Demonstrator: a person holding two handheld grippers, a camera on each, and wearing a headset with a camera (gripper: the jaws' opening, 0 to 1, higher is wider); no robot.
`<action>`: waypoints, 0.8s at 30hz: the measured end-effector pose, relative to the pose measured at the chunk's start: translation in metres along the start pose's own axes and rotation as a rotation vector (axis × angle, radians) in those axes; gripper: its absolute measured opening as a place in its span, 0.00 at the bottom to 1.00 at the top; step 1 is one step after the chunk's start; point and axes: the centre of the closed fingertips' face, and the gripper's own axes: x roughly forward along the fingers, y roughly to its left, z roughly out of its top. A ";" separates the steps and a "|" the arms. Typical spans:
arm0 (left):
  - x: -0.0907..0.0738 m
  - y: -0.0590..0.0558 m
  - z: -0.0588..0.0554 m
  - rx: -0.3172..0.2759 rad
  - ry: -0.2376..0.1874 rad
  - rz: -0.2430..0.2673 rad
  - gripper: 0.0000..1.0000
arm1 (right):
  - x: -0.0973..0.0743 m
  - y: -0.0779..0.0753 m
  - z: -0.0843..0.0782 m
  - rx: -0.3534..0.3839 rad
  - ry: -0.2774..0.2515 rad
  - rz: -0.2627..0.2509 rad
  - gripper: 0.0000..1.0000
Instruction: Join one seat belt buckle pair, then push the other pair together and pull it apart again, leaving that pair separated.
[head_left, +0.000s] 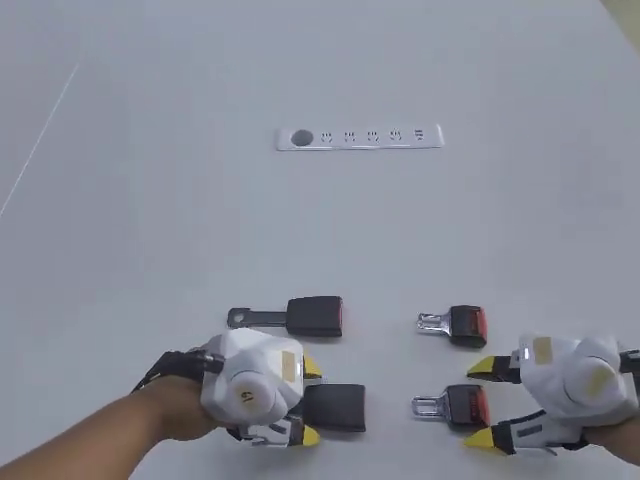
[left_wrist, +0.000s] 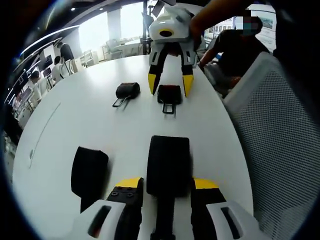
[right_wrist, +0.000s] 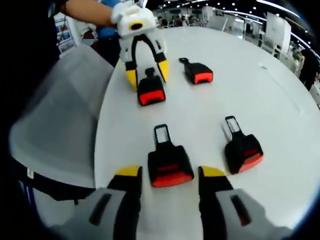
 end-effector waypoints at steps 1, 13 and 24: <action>0.000 0.002 -0.003 0.033 0.021 0.012 0.35 | 0.001 0.001 -0.002 -0.010 0.009 0.004 0.46; 0.002 0.003 -0.005 0.042 0.009 -0.012 0.33 | 0.001 -0.004 -0.003 -0.056 0.058 0.001 0.36; 0.003 0.004 -0.005 0.016 0.020 -0.013 0.32 | 0.003 -0.002 -0.001 -0.055 0.072 -0.004 0.36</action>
